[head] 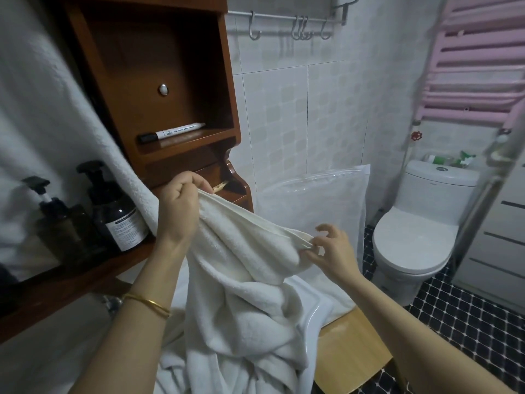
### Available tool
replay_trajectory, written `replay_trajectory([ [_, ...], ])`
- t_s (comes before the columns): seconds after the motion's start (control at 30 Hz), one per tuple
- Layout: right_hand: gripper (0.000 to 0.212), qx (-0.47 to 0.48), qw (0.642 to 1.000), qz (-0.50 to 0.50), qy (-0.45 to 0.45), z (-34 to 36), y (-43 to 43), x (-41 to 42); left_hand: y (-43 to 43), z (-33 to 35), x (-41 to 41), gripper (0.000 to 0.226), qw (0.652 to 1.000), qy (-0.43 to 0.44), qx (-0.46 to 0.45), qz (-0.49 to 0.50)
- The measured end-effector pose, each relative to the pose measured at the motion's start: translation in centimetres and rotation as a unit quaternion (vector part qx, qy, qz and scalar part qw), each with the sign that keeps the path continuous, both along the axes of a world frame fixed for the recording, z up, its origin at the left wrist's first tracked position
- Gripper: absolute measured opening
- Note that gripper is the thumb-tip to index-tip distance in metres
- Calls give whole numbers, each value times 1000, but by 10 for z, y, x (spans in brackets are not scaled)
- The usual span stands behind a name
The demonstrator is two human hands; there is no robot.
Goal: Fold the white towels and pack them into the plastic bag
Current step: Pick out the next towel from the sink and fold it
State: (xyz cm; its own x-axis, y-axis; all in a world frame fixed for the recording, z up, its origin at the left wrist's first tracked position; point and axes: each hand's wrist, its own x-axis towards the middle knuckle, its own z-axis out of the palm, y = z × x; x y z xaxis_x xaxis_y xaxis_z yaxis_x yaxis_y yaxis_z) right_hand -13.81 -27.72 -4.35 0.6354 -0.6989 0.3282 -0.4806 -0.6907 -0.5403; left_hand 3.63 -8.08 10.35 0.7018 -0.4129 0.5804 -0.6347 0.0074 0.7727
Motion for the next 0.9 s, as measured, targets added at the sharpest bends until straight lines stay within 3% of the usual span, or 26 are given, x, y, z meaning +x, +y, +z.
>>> replay_trajectory([
  [0.07, 18, 47, 997, 31, 44, -2, -3, -1, 0, 0, 1, 24, 1000, 1, -2, 1],
  [0.13, 23, 149, 988, 45, -2, -5, -1, -1, -1, 0, 2, 25, 1000, 4, 1, -5],
  [0.17, 24, 237, 969, 32, -57, -4, 1, -1, -2, 0, 2, 25, 1000, 5, 3, -8],
  [0.23, 21, 419, 890, -13, -181, -3, 4, 0, -2, -1, 1, 24, 1000, 7, 10, -13],
  [0.27, 20, 467, 857, -35, -216, -2, 3, 1, -3, 0, 1, 24, 1000, 9, 13, -15],
  [0.3, 19, 481, 846, -49, -223, -1, 2, 1, -3, 0, 0, 24, 1000, 9, 16, -17],
  [0.43, 13, 448, 870, -45, -198, 4, 0, 6, -3, 1, -2, 24, 999, 9, 29, -17],
  [0.57, 18, 435, 870, -94, -211, 7, -3, 13, -3, 0, -1, 24, 999, 12, 33, -9],
  [0.73, 24, 371, 925, -78, -7, 14, -8, 8, -4, -1, 2, 25, 999, 12, 51, -9],
  [0.8, 22, 425, 902, -77, -15, 19, -8, 6, -6, -1, 1, 25, 998, 13, 53, -14],
  [0.9, 20, 571, 799, -95, -164, 35, -9, 4, -10, 7, -3, 23, 998, 30, 53, -24],
])
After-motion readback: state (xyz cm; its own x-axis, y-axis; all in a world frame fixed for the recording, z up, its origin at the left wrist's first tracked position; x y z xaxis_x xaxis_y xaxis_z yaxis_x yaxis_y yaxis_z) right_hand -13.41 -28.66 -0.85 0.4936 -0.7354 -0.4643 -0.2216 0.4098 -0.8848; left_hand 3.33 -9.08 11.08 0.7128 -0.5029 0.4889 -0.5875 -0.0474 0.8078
